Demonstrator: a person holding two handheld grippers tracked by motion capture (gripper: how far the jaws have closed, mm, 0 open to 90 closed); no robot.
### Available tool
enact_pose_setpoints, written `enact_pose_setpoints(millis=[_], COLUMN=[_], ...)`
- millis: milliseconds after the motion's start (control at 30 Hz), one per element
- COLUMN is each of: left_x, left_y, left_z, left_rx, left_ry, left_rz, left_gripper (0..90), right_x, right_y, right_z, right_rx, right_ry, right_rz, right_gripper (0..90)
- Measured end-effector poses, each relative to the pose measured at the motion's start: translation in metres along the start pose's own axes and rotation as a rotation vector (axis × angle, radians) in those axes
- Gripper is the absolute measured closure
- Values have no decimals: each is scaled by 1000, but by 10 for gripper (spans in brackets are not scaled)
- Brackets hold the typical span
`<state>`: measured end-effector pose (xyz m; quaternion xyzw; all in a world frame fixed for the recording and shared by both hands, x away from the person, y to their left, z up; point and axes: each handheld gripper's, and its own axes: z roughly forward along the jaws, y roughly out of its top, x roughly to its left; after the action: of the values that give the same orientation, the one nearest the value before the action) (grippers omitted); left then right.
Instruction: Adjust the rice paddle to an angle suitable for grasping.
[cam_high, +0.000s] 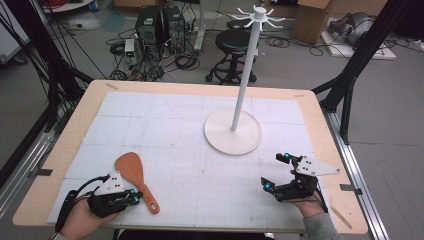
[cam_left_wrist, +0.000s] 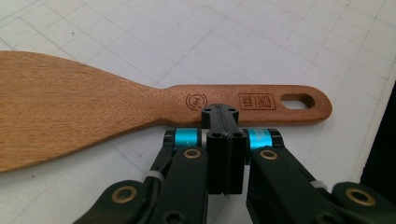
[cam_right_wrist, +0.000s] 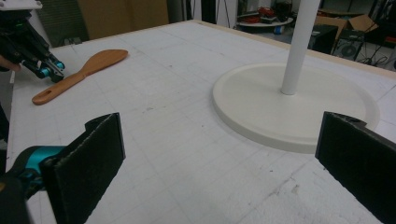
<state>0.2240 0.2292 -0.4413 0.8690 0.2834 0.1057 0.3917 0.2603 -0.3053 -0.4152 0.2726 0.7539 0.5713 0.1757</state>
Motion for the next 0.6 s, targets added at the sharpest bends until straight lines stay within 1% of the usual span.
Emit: enact_pose_setpoints(millis=[133, 200, 300, 333, 400, 467, 533, 600], left_x=[1, 1, -1, -2, -3, -3, -3, -2], left_y=[3, 7, 14, 17, 21, 24, 27, 30], left_z=[5, 9, 17, 20, 25, 29, 32, 36], left_rx=[-10, -9, -6, -6, -8, -12, -13, -13], left_ry=[-6, -15, -14, -13, -1, 4, 11, 10], left_rz=[-1, 4, 15, 15, 46, 64, 66, 57], left_gripper=[897, 898, 897, 898, 897, 897, 897, 897], right_x=[0, 0, 0, 1, 1, 0, 1, 1], right_y=[0, -1, -1, -1, -1, -1, -1, -2], right_z=[1, 2, 3, 3, 3, 4, 4, 4], right_rx=[8, 13, 21, 25, 27, 29, 31, 34], right_ry=[0, 2, 4, 5, 6, 5, 10, 9], right_rz=[6, 4, -3, 2, 5, 1, 3, 3], right_gripper=[0, 0, 0, 0, 0, 0, 0, 0])
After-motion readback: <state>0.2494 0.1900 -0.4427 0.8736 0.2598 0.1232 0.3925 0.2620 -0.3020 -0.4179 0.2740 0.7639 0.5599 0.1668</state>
